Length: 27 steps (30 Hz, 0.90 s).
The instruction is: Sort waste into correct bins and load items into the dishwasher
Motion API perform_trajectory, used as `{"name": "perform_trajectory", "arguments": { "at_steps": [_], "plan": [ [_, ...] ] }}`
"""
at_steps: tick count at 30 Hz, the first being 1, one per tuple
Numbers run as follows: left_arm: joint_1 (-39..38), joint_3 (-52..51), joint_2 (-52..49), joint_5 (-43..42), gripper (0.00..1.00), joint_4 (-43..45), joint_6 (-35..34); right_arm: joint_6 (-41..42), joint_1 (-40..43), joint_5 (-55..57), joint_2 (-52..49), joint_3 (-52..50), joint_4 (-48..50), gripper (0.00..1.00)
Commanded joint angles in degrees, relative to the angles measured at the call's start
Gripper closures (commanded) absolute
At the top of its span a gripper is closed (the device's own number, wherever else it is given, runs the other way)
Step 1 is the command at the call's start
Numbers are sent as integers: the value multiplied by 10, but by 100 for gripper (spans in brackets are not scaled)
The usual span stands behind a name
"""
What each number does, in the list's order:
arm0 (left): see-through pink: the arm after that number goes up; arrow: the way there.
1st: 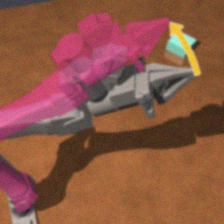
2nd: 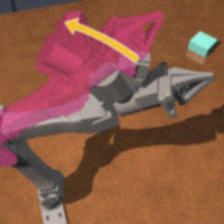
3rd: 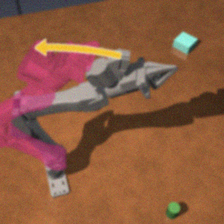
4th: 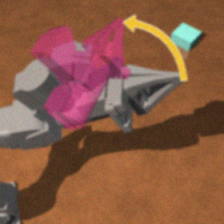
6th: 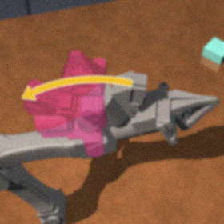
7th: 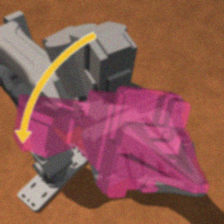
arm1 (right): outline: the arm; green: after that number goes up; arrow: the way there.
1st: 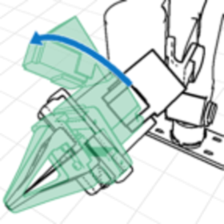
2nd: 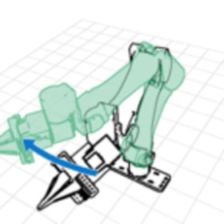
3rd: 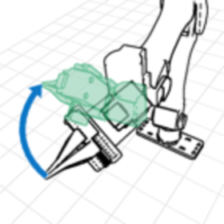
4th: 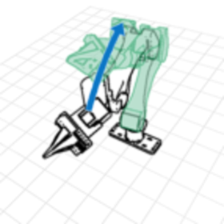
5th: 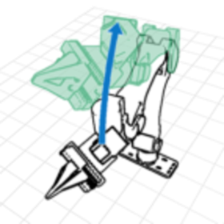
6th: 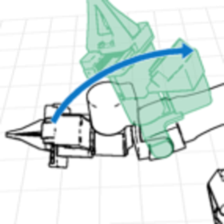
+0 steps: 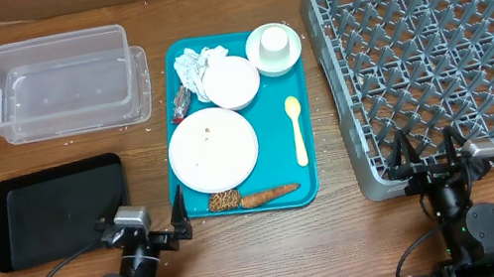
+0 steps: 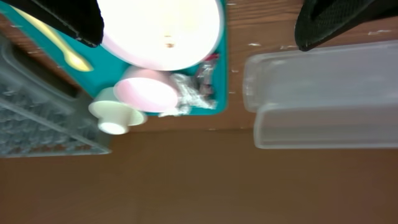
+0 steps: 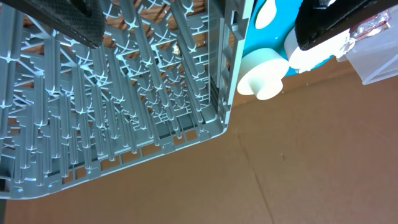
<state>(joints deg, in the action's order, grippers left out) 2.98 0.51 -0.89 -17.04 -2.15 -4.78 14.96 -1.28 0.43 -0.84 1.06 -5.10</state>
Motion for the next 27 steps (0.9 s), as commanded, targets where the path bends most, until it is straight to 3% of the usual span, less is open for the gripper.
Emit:
{"name": "perform_trajectory", "arguments": {
  "at_steps": [1, 3, 8, 14, 19, 27],
  "plan": [
    [-2, -2, 6, -147, 0, 1, -103, -4, -4, 1, 7, -6, 3, 0],
    [-2, -2, 6, -187, 0, 3, -131, -3, -4, 1, 7, -6, 3, 0],
    [-2, -2, 6, -193, 0, 9, -188, -4, -4, 1, 7, -6, 3, 0],
    [-2, -2, 6, -223, 0, 33, -326, -3, -4, 1, 7, -6, 3, 0],
    [-2, -2, 6, -266, 0, 163, -343, -3, -4, 1, 7, -6, 3, 0],
    [-2, 41, 0, -208, 0, 144, -334, -3, -4, 1, 7, -6, 3, 0]
  ]
}}
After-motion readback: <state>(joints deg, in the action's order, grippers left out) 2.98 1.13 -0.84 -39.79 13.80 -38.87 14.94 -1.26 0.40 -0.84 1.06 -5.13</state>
